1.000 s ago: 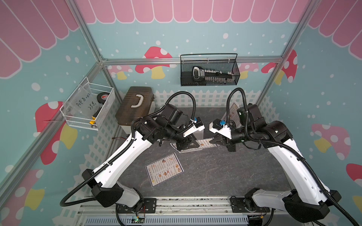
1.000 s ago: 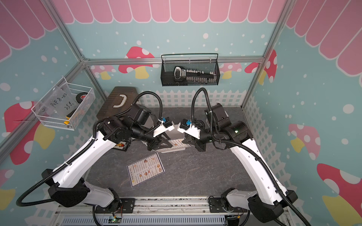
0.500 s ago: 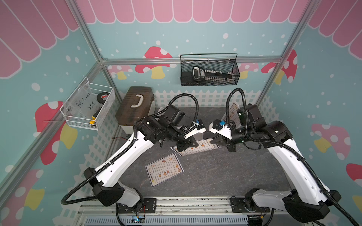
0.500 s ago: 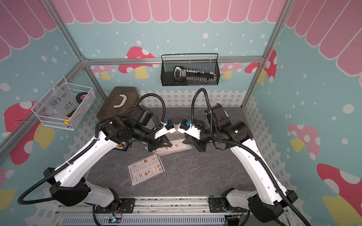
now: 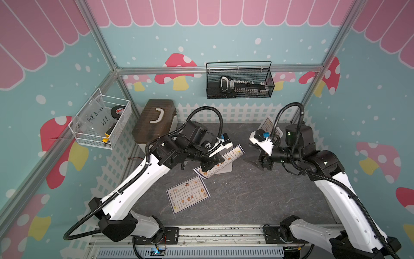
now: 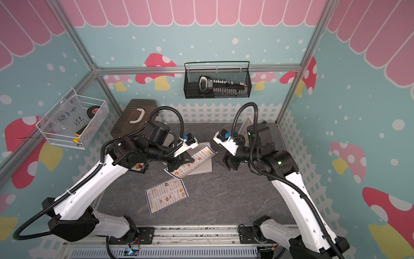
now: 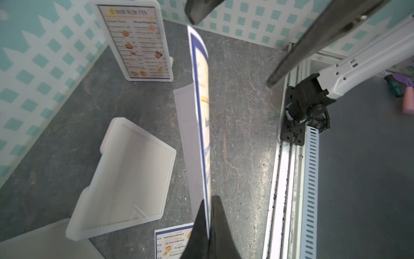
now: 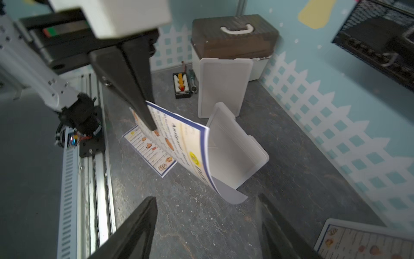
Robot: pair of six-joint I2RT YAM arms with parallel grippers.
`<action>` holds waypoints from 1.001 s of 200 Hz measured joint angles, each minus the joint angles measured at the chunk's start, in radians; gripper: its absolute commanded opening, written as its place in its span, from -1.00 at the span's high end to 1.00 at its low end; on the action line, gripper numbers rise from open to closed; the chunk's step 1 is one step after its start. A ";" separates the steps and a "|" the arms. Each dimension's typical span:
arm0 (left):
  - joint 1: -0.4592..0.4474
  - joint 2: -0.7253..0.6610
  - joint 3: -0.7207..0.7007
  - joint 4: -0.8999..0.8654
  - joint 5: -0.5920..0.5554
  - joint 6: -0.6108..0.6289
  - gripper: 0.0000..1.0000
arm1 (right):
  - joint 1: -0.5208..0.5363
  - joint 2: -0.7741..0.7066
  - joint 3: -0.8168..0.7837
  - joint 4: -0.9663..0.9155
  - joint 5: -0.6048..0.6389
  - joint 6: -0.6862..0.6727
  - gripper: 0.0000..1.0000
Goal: Insert the menus into the narrow rack
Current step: Pick up the menu from the center of the board.
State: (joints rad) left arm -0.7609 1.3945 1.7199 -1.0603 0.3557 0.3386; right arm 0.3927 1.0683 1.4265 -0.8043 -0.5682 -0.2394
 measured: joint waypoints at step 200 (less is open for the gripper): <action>0.013 -0.280 -0.102 0.667 0.093 -0.293 1.00 | -0.043 0.194 -0.222 1.456 -0.504 0.957 -0.70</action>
State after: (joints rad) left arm -0.7475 1.1145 1.6180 -0.3935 0.4484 0.0452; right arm 0.3496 1.2625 1.2045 0.6521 -1.0718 0.7174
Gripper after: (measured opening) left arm 0.047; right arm 0.848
